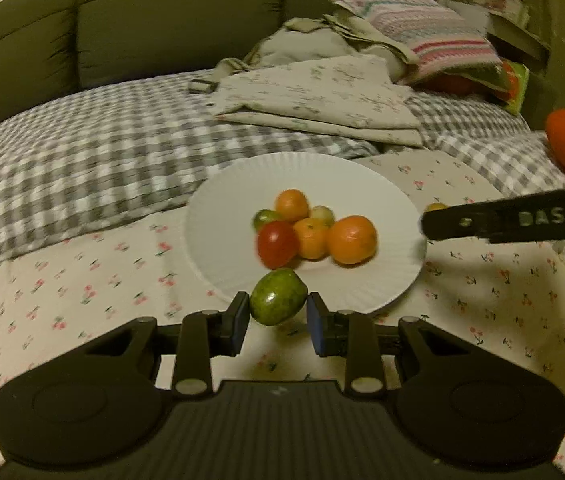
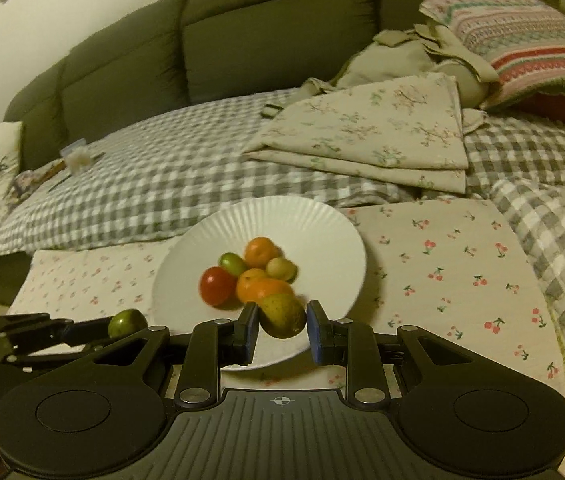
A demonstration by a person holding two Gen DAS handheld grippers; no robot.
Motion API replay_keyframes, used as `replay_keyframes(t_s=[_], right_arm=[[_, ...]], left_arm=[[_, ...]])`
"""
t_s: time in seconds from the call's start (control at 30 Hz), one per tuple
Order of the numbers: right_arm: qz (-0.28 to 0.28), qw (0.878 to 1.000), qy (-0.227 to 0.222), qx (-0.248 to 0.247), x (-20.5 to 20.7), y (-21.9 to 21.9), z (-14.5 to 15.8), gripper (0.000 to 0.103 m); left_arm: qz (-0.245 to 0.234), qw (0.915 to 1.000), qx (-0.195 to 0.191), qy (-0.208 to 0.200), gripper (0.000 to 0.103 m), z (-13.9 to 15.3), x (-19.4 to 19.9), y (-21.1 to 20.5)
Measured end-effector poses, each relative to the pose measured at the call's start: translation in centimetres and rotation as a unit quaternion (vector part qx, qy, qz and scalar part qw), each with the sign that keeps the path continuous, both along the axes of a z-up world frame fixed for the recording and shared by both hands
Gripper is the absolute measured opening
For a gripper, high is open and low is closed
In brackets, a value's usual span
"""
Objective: Organize fruits
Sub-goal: 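Carry the green fruit and yellow fruit up over the white plate, then open the left tool onto the plate while the right tool releases its yellow fruit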
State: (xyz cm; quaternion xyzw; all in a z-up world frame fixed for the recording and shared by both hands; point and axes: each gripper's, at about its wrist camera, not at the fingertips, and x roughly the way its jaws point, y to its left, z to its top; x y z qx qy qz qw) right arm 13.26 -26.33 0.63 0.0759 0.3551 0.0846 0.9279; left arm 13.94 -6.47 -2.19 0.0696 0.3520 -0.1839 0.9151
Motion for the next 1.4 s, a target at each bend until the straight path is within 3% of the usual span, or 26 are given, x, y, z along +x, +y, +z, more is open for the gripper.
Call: replay_keyframes(t_s=[0.27, 0.67, 0.8, 1.0, 1.4], right_arm=[[-0.005, 1.000, 0.017, 0.012, 1.4, -0.5, -2.1, 0.025], [0.043, 0.998, 0.027, 0.039, 1.6, 1.9, -4.0, 0.026], [0.040, 0.997, 0.022, 0.058, 2.0, 2.1, -4.5, 0.027], [0.015, 0.997, 0.009, 0.082, 2.1, 1.0, -3.9, 0.035], [-0.004, 0.997, 0.014, 0.070, 1.6, 0.8, -2.3, 0.036]], left_arm=[[-0.029, 0.9995, 0.006, -0.009, 0.029, -1.2, 1.2, -1.5], [-0.041, 0.9989, 0.012, -0.019, 0.033, -2.0, 1.7, -1.9], [-0.036, 0.9989, 0.009, -0.028, 0.057, -1.7, 1.5, -1.6], [-0.029, 0.9993, -0.014, -0.022, 0.058, -0.8, 1.1, -0.8], [0.010, 0.9994, -0.032, -0.009, 0.058, 0.4, 0.3, 2.5]])
